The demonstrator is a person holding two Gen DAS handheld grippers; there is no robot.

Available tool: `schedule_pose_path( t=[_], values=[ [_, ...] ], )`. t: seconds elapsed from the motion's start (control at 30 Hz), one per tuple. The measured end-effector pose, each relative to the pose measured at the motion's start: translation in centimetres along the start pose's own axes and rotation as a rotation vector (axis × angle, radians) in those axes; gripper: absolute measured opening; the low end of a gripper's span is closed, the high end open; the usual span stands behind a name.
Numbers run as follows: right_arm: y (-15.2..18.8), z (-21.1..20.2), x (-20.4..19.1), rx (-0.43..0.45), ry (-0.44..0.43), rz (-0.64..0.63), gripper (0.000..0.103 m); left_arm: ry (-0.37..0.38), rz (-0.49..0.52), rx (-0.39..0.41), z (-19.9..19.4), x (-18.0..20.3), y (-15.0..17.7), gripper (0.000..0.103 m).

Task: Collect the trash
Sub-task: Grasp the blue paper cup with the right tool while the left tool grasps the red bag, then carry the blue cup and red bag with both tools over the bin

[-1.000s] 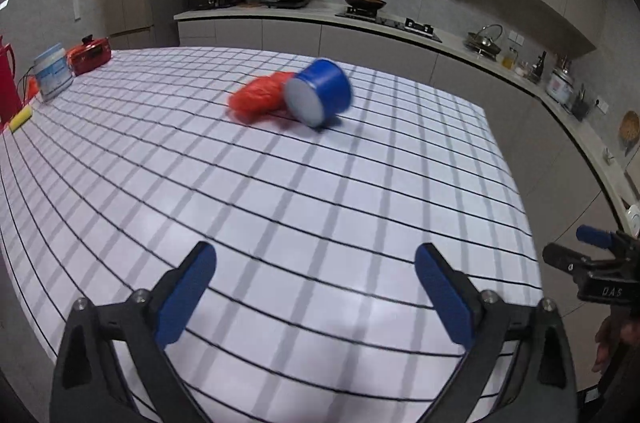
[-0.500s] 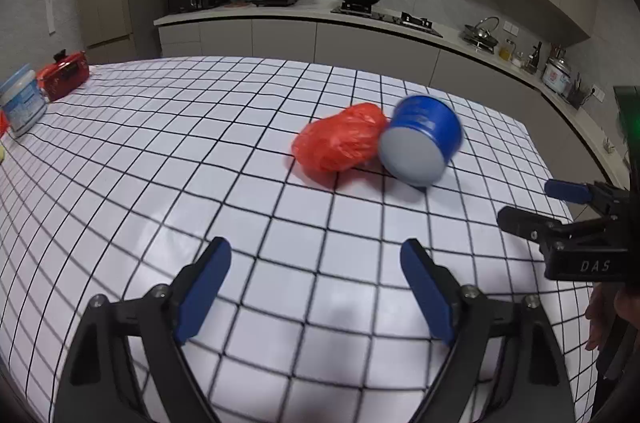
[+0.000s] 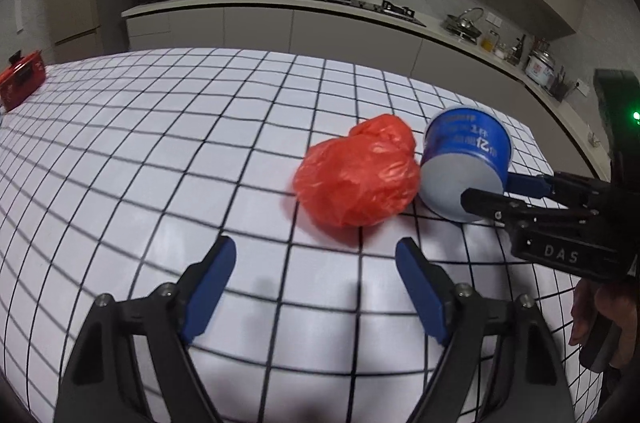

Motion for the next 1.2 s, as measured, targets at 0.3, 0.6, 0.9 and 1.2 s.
schedule_pose_path(
  t=[0.3, 0.6, 0.9, 1.2],
  values=[
    [1.1, -2.5, 5.0, 0.002, 0.066, 0.042, 0.056, 0.056, 0.028, -0.024, 4.1, 3.4, -1.7, 0.083],
    [1.8, -3.6, 6.6, 0.012, 0.077, 0.076, 0.055, 0.105, 0.025, -0.045, 4.3, 5.7, -1.2, 0.023],
    [2.6, -5.4, 8.0, 0.029, 0.094, 0.105, 0.054, 0.091, 0.023, -0.020, 1.9, 8.0, -0.9, 0.023],
    [4.5, -10.1, 9.9, 0.062, 0.090, 0.126, 0.054, 0.074, 0.041, -0.003, -1.3, 11.0, 0.1, 0.023]
  ],
)
Point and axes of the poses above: each gripper's, at about its wrist camera, not at the fingertips, and z roughly the way its jaws point, x to its right, y to its underside, the point moved 9 cm from there along z, roughly the way its jaws point, and after that the axes turned 12 degrees about x, right-handed, at the moved point
